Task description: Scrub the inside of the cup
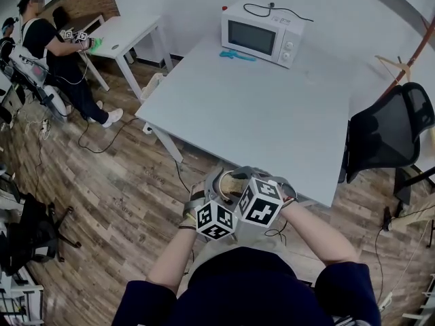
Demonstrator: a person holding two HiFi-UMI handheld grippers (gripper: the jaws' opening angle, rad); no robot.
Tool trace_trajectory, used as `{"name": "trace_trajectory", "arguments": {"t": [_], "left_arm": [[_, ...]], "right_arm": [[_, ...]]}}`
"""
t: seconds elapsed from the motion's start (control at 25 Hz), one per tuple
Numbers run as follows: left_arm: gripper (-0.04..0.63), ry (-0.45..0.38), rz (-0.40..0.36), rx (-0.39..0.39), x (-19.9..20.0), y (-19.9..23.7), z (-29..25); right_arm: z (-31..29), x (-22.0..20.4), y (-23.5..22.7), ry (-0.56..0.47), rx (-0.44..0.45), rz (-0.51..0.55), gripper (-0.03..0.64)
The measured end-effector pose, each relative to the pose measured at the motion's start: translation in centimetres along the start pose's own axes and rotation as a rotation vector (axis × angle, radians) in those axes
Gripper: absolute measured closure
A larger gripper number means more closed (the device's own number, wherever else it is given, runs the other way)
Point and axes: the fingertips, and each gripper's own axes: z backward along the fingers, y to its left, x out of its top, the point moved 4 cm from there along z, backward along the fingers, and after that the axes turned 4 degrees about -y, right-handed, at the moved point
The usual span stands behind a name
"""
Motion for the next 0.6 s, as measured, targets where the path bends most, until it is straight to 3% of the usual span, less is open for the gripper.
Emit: {"name": "trace_trajectory", "arguments": {"t": [0.24, 0.44, 0.6], "left_arm": [[0.175, 0.011, 0.01, 0.018, -0.2, -0.1, -0.2], [0.175, 0.029, -0.003, 0.039, -0.3, -0.4, -0.7], [0.175, 0.033, -0.006, 0.045, -0.3, -0.7, -0.9]], "right_arm": [[0.0, -0.4, -0.6, -0.022, -0.048, -0.331, 0.44], [-0.1, -2.4, -1.2, -0.044, -0.088, -0.748, 0.44], [-0.3, -3.8, -1.7, -0.073, -0.061, -1.065, 0.44]]}}
